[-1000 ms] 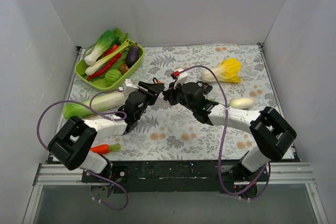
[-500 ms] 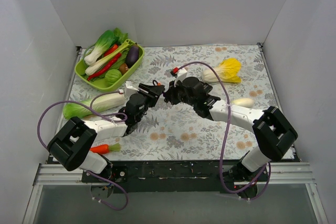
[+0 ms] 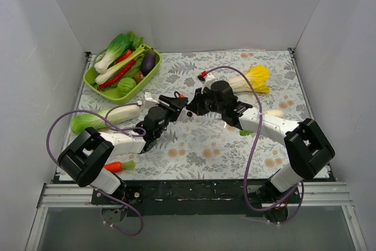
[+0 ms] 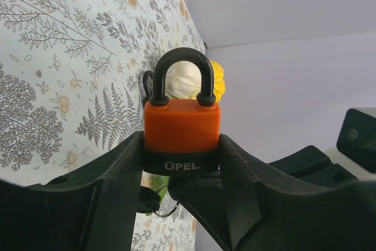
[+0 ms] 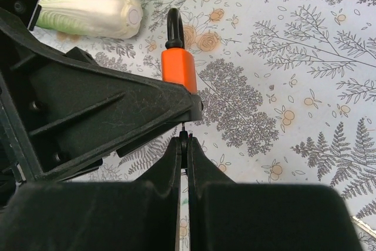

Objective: Unlock with the key

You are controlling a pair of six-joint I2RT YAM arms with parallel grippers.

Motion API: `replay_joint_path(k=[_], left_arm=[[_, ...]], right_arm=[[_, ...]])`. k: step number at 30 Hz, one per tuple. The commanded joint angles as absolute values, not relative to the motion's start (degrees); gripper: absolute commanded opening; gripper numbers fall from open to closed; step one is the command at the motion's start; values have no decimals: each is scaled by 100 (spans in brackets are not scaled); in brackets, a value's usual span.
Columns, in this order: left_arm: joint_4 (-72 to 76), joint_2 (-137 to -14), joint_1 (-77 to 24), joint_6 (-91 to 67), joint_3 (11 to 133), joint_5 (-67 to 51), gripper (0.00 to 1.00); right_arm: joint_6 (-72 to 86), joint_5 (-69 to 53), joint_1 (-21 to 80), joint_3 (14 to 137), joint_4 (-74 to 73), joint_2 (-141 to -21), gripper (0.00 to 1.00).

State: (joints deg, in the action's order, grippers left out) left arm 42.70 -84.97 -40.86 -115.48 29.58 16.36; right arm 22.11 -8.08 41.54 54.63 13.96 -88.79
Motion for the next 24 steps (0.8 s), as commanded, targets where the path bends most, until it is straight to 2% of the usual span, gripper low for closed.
replay_joint_path(k=[1,11,24], left_arm=[[4930,-8420,-4957,-13853,2865,-852,0],[5510,-8429,-4957,-12904,3093,-1318,0],[4290,-7849,-4957,-11453,3805,-1539,0]], right_arm=[[2575,-334,3753,5959,3568,-8631,1],[2970,-545,3516,5678,3700,-8201,1],[3305,-905,3287,5625,3727,-7778,1]])
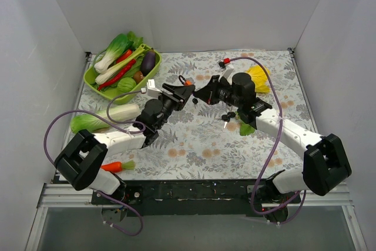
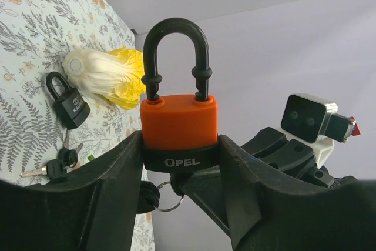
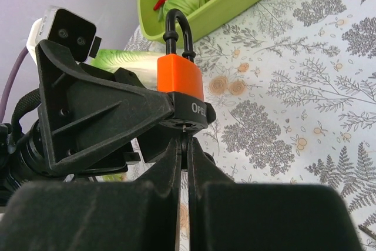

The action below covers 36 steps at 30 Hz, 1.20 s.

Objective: Unlock with the key

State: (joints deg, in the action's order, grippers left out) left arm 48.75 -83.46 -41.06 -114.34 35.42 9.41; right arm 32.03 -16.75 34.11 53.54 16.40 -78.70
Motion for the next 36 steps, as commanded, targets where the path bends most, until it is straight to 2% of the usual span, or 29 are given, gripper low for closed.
replay_joint_path(k=[1,6,11,16,21,28,30,36], left_arm=[[4150,-7823,-4957,-11374,3832,-1468,0],[3148,-7690,-4896,-11207,4042,-1073,0],[2821,-7804,-4493,-11118,4140,-1248,0],[2663,-7910,-4149,-10943,4184,-1327,0],[2497,-8191,-3385,-10627,4368,-2021,0],[1793,-8069,-2822,-9107,4693,-2864,0],[1662,-7972,-2707,-8510,4676,-3093,0],[695,-7612,-2663,-6612,4869,-3927,0]], right_arm=[[3261,-888,3278,5651,3683,-7787,1],[2892,-870,3287,5651,3481,-7682,1],[2619,-1063,3296,5573,3068,-7541,2],[2523,-1414,3340,5291,2831,-7330,28],[2400,-1521,3384,4774,2313,-6875,55],[2101,-1432,3340,4447,1574,-6056,69],[2031,-2156,3157,4508,1599,-5985,74],[1565,-3784,2927,5281,1521,-6222,75]])
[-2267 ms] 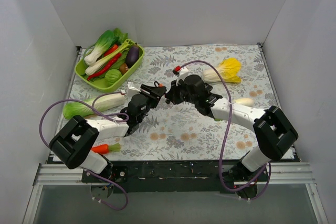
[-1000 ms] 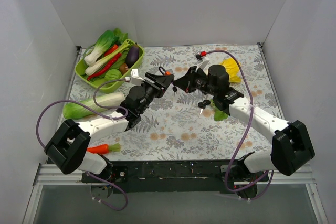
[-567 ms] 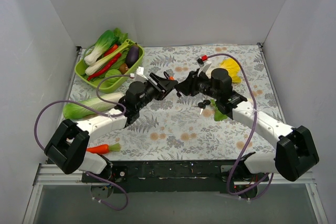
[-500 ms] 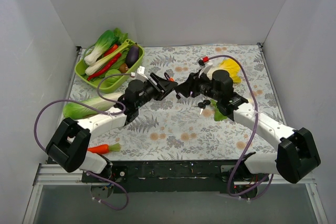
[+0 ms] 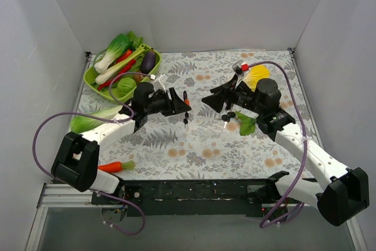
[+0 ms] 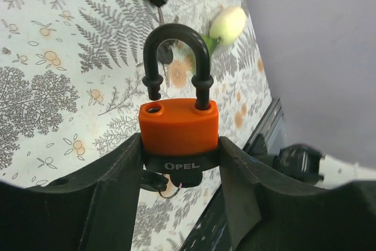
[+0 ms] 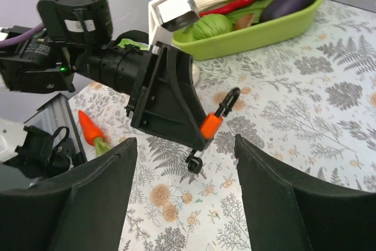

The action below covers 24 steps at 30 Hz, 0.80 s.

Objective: Unlock with the key

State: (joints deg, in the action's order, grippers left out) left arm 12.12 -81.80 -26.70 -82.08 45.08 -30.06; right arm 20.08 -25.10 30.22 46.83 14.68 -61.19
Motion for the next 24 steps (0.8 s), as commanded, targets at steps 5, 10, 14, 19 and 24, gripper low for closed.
replay_joint_path(k=[5,10,14,19,24], left_arm=[[526,-7033,-2663,-5599,4580,-5033,0],[721,-6680,-2654,-5345,4368,-5642,0],[729,-6750,-2654,-5379,4359,-6169,0],[940,-6917,-2654,-5589,4386,-6678,0],[1063,-6891,-2654,-5722,4333,-6776,0]], right_arm=[[1354,-4911,2883,5633,1520,-6503,75],[1468,-5563,2909,5704,1661,-6732,74],[1187,-5643,3198,5941,1346,-6847,74],[896,-5502,3287,6187,976,-6934,74],[721,-5380,3428,6249,616,-7163,73]])
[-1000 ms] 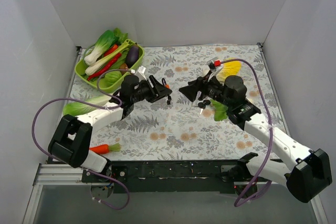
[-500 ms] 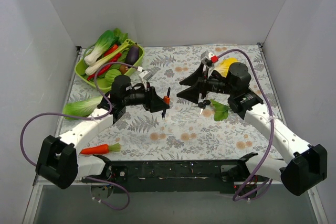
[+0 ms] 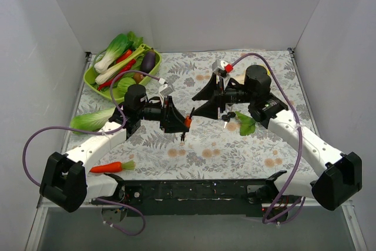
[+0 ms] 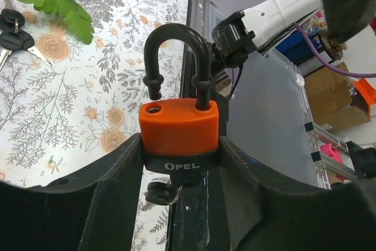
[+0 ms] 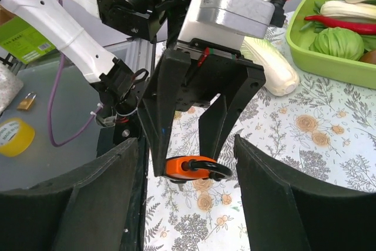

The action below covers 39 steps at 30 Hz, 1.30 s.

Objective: Unlock with the key

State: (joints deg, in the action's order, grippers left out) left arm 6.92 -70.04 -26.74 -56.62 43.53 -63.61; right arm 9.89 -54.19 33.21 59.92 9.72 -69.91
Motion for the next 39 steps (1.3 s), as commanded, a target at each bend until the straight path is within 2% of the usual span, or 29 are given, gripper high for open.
replay_joint_path(k=[1,10,17,21,25,32,39], left_arm=[[1063,-6882,-2654,-5722,4316,-6742,0],[984,-6926,-2663,-5722,4359,-6583,0],[1028,-6900,-2654,-5783,4351,-6434,0],[879,-6908,-2654,-5704,4385,-6118,0],[573,-6917,-2654,-5573,4456,-5635,0],[194,-6891,-2654,-5406,4535,-4354,0],[-202,-6873,-2672,-5203,4614,-3561,0]], right_arm=[[660,-5292,3445,6301,493,-7267,73],[422,-5168,3612,6697,-343,-7559,67],[237,-5124,3656,6662,-826,-7515,46],[264,-5107,3656,6574,-773,-7401,40],[281,-5071,3665,6618,-835,-7400,36],[483,-4861,3665,6688,-852,-7602,24],[676,-4605,3683,6732,-818,-7778,17]])
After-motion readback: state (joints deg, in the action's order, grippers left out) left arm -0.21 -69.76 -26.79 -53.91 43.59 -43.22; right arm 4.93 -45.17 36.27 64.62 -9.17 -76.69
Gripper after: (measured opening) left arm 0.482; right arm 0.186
